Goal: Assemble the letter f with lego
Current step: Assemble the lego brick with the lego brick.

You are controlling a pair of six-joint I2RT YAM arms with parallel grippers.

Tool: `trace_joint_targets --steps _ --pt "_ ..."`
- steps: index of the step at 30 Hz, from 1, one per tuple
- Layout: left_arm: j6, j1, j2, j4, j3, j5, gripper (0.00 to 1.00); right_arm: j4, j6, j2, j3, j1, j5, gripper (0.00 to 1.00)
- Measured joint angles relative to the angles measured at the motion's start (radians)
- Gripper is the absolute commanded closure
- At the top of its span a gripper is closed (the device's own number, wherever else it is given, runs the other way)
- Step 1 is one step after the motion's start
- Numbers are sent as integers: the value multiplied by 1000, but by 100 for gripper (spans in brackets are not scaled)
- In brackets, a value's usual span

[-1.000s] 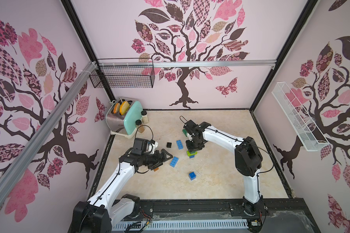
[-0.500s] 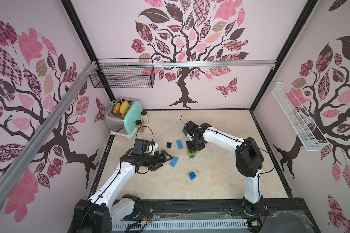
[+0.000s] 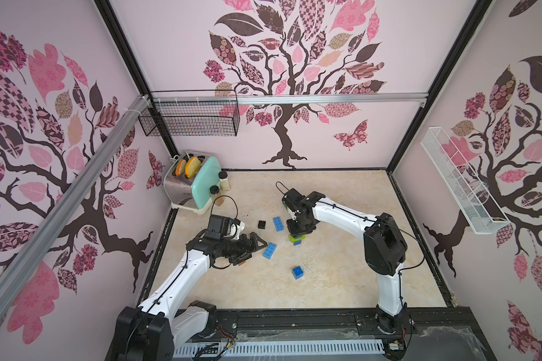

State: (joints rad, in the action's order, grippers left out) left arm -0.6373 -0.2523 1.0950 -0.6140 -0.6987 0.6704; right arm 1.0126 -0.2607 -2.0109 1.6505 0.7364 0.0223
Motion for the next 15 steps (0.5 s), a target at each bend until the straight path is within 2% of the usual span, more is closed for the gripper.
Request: trace_joint_targets --steps 15 --pt "0 4 11 0 0 0 4 3 -7 -6 4 10 -23 61"
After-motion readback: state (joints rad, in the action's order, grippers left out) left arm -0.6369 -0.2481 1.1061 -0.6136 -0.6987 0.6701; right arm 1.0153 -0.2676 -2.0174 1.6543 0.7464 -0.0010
